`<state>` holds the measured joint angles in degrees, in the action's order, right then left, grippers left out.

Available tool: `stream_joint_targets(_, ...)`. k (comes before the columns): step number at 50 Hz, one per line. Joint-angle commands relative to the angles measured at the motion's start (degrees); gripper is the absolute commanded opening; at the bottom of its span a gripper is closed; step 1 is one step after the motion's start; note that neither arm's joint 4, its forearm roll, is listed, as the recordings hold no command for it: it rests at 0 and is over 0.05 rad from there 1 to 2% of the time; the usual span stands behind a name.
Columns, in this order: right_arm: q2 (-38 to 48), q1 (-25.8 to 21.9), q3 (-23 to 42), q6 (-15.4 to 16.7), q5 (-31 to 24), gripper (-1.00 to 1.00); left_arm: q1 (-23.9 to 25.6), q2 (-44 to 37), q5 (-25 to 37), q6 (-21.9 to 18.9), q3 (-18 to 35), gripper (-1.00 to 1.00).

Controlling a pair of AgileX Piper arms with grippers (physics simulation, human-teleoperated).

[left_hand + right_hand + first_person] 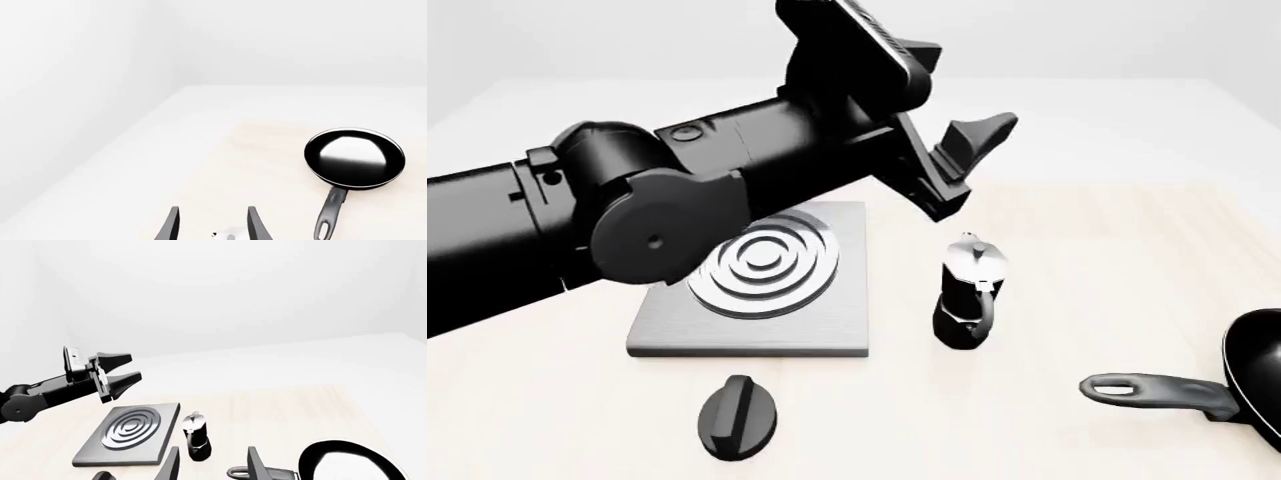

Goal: Put the frying pan on the stove.

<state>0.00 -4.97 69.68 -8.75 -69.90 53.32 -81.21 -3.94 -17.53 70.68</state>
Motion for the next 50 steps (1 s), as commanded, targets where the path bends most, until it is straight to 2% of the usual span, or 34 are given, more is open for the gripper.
stream_joint_targets(1, 0.0, 0.0, 0.0, -0.1, 0.0, 1.00, 2.4, -4.6, 3.2, -1.3, 6.1, 1.00)
stream_joint_targets(12, 0.0, -0.2, -0.1, -0.1, 0.0, 1.00, 4.6, -7.2, 5.3, -1.9, 8.9, 1.00)
stream_joint_targets(33, 0.0, -0.2, -0.2, -0.6, 0.0, 1.00, 11.1, -12.7, 15.6, -4.3, 19.7, 1.00)
stream_joint_targets(50, 0.0, -0.2, -0.1, -0.7, 0.0, 1.00, 13.2, -18.7, 20.8, -4.4, 27.1, 1.00)
